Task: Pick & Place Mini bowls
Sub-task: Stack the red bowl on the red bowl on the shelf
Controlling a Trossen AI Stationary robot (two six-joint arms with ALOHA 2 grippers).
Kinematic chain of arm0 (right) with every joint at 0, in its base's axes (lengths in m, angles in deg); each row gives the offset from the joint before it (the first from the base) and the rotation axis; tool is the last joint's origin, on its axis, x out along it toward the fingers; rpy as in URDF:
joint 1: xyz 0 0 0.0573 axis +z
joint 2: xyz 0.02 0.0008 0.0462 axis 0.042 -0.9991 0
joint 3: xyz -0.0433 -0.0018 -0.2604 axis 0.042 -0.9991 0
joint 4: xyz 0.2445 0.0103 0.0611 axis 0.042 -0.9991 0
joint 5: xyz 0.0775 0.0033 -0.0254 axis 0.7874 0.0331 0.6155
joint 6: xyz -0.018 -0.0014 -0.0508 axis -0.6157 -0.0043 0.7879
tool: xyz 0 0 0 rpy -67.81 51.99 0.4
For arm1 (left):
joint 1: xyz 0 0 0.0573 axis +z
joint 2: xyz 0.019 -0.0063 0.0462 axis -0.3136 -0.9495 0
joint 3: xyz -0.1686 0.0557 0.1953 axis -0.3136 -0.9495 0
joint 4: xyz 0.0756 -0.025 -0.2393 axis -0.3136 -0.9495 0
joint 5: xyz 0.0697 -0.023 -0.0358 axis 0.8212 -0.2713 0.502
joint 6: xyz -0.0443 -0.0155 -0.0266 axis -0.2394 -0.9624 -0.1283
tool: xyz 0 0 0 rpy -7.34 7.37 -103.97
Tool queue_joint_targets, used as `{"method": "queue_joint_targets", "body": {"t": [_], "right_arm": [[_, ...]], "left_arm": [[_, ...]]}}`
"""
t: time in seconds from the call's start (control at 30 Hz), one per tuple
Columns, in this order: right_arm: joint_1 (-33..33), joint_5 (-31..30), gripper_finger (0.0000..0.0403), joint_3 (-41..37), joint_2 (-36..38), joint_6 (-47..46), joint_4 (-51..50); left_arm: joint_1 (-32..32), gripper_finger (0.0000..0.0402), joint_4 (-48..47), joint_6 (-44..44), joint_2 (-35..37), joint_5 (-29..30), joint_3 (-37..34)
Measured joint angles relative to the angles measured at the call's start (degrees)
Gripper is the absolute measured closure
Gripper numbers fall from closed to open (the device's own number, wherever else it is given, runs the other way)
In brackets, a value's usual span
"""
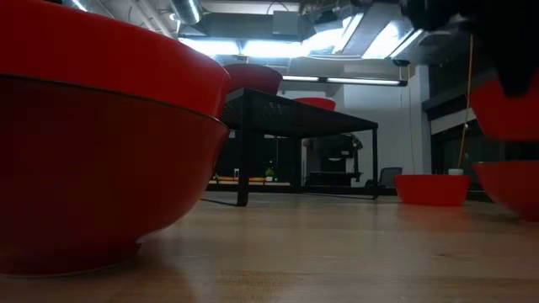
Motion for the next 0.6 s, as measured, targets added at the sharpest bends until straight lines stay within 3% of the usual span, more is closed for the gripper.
{"method": "queue_joint_targets", "body": {"t": [0.17,0.43,0.6], "right_arm": [[0.00,-2.74,0.0401,6.41,0.00,0.69,-5.67],[-1.61,-9.27,0.0401,13.93,0.33,4.87,-5.42],[-4.17,-9.90,0.0401,16.98,0.33,9.51,-5.46]], "left_arm": [[0.01,0.0398,0.00,0.00,0.00,0.00,-0.02],[0.01,0.0398,0.00,0.00,0.00,0.00,-0.01],[0.01,0.0398,0.00,0.00,0.00,0.00,-0.02]]}}
